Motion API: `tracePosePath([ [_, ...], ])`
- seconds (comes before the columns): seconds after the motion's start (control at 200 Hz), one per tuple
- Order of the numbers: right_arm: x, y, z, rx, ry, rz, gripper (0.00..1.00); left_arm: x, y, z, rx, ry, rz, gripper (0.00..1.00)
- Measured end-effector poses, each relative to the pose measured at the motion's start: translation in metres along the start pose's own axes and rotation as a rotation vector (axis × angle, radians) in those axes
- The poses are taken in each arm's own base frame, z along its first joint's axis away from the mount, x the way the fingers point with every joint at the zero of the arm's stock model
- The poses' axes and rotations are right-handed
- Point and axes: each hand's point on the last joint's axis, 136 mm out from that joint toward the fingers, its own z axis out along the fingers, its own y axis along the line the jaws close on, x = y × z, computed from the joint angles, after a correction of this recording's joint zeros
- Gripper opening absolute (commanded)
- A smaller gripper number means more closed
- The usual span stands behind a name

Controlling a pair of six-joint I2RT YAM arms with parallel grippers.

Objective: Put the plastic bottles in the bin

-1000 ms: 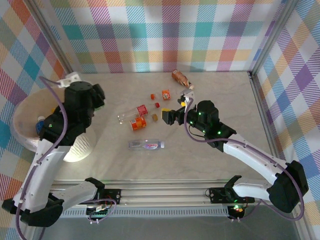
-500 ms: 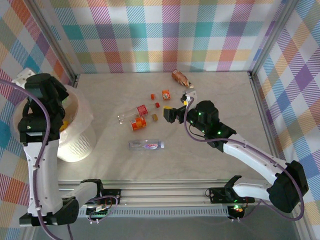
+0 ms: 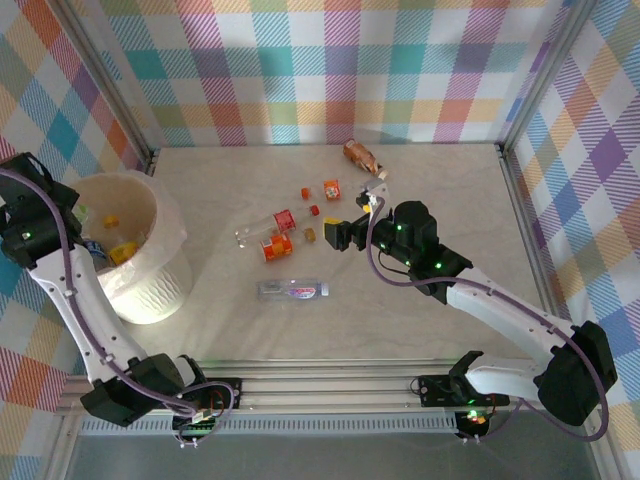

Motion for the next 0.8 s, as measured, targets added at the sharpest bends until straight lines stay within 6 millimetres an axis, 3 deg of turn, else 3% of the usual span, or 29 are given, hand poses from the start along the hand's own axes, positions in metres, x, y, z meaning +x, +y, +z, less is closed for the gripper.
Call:
tracePosePath([
  [0.095, 0.0, 0.0, 0.0, -0.002, 0.0, 0.0, 1.0, 0.006, 0.0, 0.017, -0.003, 0.017, -0.06, 0.57],
  [0.3, -0.003, 0.001, -0.003, -0.002, -0.008, -0.004, 1.0, 0.022, 0.008, 0.044, -0.048, 0.036, -0.211, 0.84],
  [0.405, -0.007, -0.002, -0.008, 0.02, -0.019, 0.001, 1.0, 0.023, 0.005, 0.052, -0.037, 0.04, -0.277, 0.91],
  [0.635, -0.004, -0.017, -0.012, 0.106, -0.008, 0.056, 1.0, 0.017, -0.006, 0.051, 0.017, 0.03, -0.352, 0.97],
  [0.8, 0.01, -0.028, -0.006, 0.163, 0.038, 0.098, 1.0, 0.012, -0.015, 0.035, 0.079, 0.02, -0.357, 1.0],
])
